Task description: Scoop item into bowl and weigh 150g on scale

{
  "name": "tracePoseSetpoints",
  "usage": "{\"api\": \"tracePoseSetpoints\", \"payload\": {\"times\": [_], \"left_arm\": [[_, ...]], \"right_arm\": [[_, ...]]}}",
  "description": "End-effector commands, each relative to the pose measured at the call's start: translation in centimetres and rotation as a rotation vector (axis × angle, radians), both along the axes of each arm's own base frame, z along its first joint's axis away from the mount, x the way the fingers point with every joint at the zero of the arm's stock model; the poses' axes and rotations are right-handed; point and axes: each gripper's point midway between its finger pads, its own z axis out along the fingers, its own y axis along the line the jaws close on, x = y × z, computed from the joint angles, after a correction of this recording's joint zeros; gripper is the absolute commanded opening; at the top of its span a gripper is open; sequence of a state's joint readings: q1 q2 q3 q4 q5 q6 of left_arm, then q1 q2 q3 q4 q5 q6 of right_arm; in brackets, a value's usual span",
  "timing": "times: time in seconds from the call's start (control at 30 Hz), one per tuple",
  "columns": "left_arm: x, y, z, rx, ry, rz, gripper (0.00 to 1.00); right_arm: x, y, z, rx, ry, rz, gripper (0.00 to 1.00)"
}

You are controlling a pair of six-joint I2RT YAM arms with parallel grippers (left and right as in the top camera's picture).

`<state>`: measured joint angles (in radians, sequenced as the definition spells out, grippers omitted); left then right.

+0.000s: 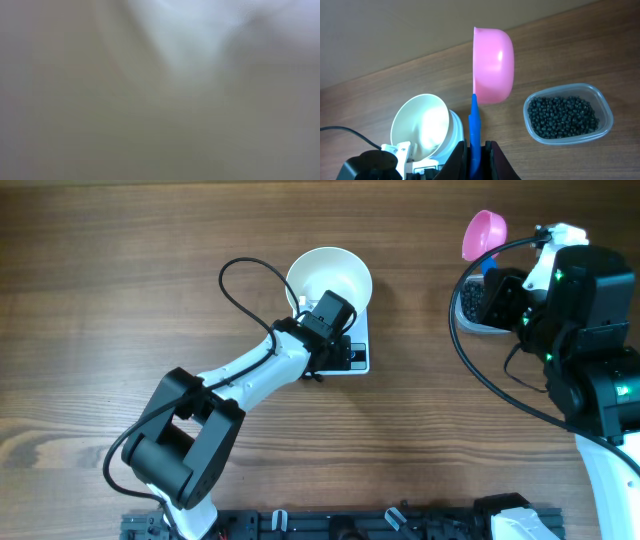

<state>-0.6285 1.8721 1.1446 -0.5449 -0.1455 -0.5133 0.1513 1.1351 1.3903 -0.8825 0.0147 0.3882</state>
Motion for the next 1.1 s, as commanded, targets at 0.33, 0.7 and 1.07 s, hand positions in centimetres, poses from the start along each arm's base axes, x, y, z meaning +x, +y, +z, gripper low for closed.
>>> {"api": "tracePoseSetpoints", "payload": {"times": [0.33,0.7,1.07], "left_arm": [[-1.0,1.9,-2.0,0.1,0.041,0.026,1.0],[-0.9,2.0,-2.0,0.101,0.039,0.03,1.0],[-0.6,2.8,-2.1,0.114,0.038,0.052,1.0]], "right_arm": [[0.3,0.2,0.3,0.014,-0.005,0.008,0.04],[0.3,0.2,0.2,0.014,-0.002,0.007,0.04],[0.3,0.2,0.2,0.013,-0.001,0.008,0.04]]}}
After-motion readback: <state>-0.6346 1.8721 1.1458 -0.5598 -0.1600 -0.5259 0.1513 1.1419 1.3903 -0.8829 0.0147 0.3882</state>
